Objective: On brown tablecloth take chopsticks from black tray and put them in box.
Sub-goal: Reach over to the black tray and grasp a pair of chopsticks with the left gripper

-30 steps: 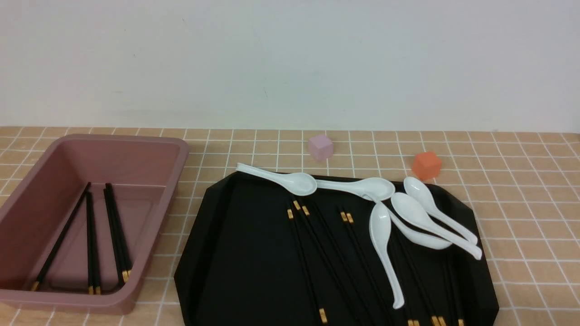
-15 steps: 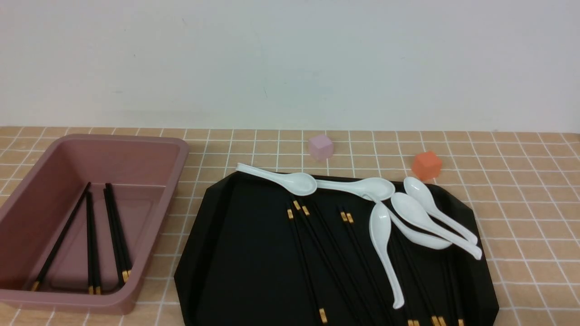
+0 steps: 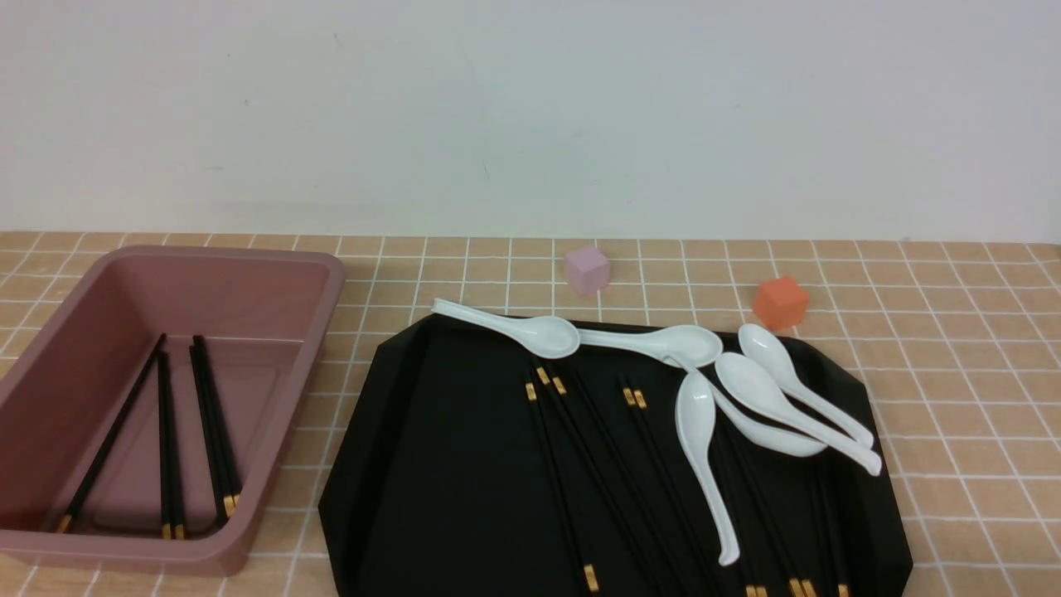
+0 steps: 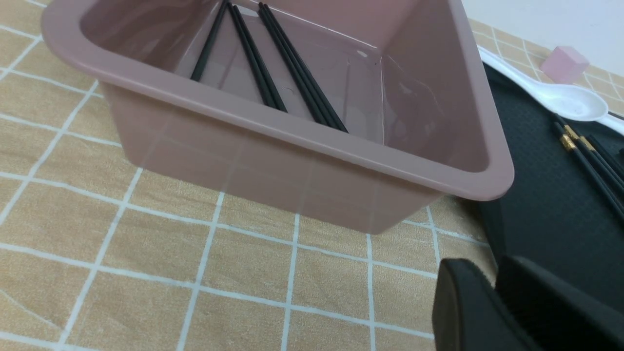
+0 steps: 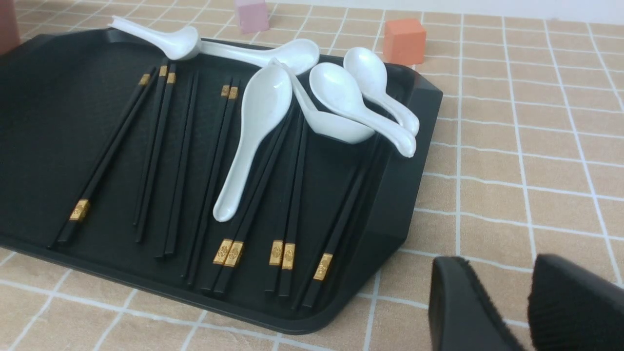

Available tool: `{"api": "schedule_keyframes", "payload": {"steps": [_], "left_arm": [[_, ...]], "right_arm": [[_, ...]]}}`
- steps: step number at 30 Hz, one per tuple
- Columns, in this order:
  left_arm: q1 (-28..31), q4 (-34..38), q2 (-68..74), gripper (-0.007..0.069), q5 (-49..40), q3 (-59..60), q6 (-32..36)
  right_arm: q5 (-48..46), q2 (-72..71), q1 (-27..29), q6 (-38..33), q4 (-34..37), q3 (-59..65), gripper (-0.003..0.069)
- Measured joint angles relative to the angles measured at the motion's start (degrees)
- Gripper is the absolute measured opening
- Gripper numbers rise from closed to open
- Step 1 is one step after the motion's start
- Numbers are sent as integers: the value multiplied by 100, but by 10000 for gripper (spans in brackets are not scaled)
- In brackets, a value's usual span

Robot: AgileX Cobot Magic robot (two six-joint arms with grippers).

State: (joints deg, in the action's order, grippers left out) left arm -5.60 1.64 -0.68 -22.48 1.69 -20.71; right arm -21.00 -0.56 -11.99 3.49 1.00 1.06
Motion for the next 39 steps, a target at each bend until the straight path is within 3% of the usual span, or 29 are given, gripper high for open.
{"api": "schedule_keyframes", "payload": {"steps": [25,28,31,34,39], "left_arm": [[0,53,0,130,128,0,-30],[0,579,0,131,230,0,-391],[0,1808,0,132,277,0,-1253],[0,3678,0,135,321,0,-2464],[0,4867,0,142,584,0,-2963]], "right_arm": [[0,0,0,0,0,0,240],[0,0,0,0,0,0,240],[0,0,0,0,0,0,240],[0,0,0,0,0,0,240],[0,0,0,0,0,0,240]]}}
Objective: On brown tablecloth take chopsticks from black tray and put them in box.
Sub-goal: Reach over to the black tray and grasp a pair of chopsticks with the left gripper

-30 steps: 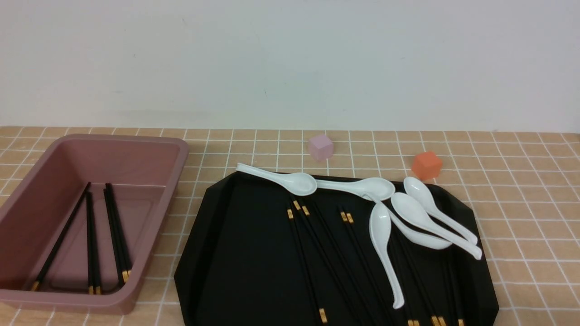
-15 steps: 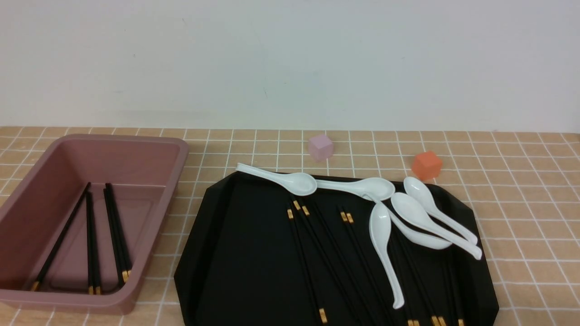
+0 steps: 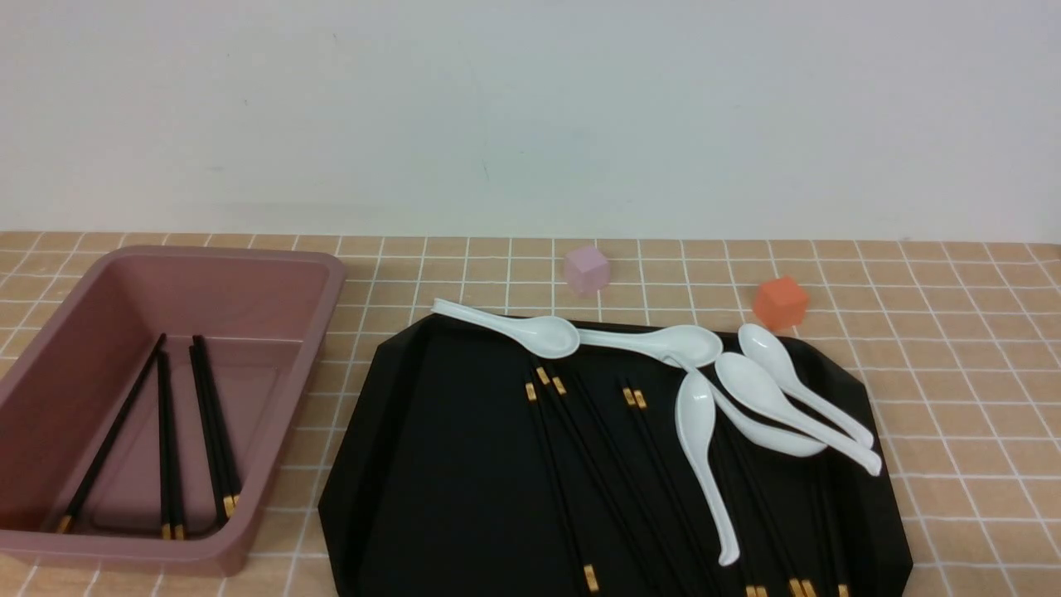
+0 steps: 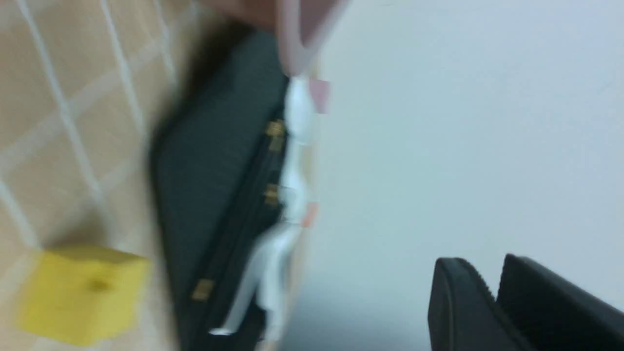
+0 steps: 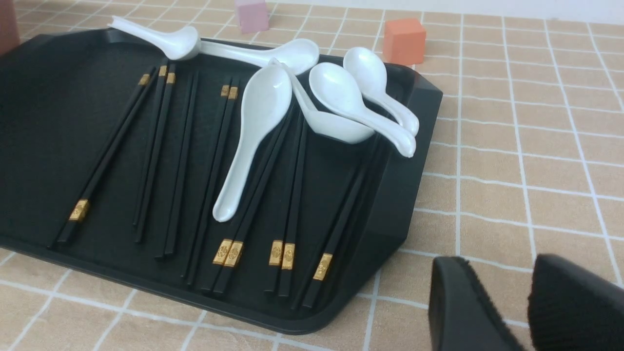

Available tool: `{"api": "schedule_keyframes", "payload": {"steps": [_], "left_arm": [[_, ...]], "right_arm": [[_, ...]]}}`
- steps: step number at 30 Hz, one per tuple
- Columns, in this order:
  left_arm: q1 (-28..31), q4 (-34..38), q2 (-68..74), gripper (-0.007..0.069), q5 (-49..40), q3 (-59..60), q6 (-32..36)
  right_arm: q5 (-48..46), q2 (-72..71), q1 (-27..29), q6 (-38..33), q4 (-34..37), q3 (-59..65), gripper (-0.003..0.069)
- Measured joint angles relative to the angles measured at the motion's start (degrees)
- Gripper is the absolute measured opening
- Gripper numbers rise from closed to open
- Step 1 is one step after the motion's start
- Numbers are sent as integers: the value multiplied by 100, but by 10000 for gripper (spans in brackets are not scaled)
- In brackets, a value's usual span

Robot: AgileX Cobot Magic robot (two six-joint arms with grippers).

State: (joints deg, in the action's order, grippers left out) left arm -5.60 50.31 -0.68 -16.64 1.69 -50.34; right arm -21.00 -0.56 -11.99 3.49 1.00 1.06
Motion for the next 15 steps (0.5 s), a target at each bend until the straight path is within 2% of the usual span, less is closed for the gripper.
{"api": "schedule_keyframes", "payload": {"steps": [5,7,10,12,14,15], "left_arm": [[0,211,0,120,727,-85,74],[0,163,0,85,932,-418,349],[0,-127,186,-4,1342,-1263,1191],[0,-290,674,-13,1233,-1806,1769],[0,-544,1581,-13,438,-2655,2390],[0,-624,1872,-13,107,-2864,2464]], "right_arm": [[0,0,0,0,0,0,240],[0,0,0,0,0,0,240],[0,0,0,0,0,0,240],[0,0,0,0,0,0,240],[0,0,0,0,0,0,240],[0,0,0,0,0,0,240]]}}
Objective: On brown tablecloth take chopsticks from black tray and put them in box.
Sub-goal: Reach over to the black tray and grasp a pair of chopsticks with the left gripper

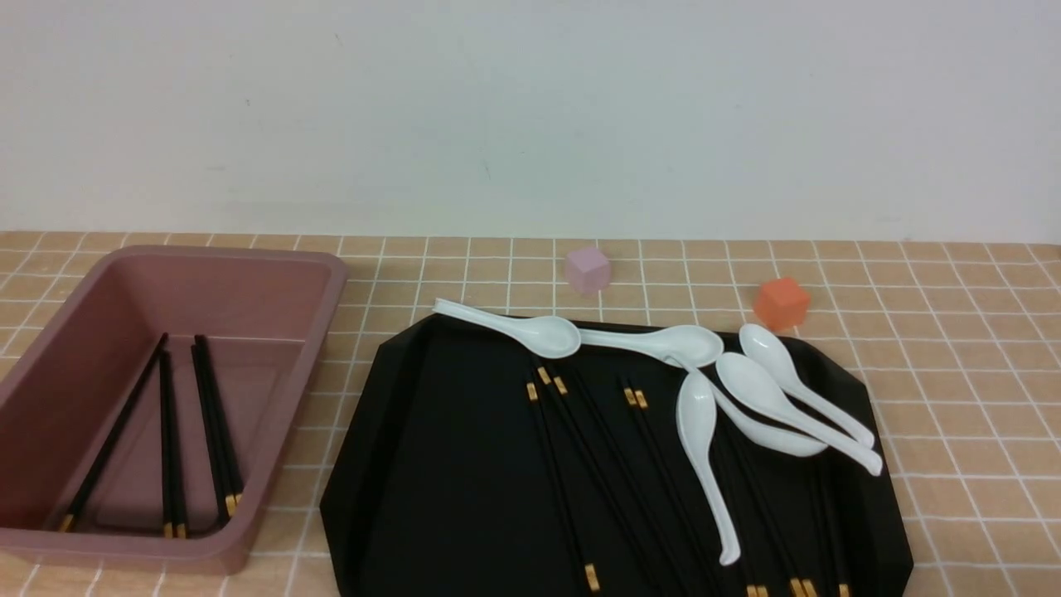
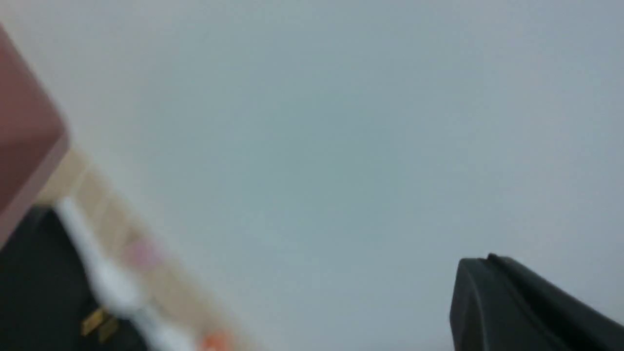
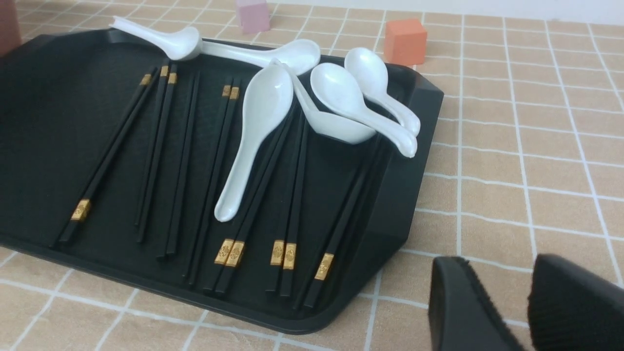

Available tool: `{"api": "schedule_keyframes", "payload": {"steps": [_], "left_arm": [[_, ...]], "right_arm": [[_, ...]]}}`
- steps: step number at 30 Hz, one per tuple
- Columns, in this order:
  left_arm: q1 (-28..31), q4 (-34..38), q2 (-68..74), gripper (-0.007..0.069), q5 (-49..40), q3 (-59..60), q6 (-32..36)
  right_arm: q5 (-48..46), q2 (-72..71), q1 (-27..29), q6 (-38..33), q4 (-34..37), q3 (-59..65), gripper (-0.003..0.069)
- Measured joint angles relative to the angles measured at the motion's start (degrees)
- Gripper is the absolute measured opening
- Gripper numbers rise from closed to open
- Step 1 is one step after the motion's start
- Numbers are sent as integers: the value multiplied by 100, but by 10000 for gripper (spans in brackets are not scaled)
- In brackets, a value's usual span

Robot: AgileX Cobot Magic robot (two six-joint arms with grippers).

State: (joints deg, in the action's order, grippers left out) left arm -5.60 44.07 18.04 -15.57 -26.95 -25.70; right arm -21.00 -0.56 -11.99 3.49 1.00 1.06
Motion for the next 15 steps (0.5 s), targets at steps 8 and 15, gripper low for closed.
{"api": "schedule_keyframes", "payload": {"steps": [8,15], "left_arm": [[-96,-1424,4110,-13,-3937,-2228,710],[-1629,-2795,6202,-13,-4182,-3425,-533]], "right_arm": [[0,0,0,0,0,0,240],[0,0,0,0,0,0,240]]}}
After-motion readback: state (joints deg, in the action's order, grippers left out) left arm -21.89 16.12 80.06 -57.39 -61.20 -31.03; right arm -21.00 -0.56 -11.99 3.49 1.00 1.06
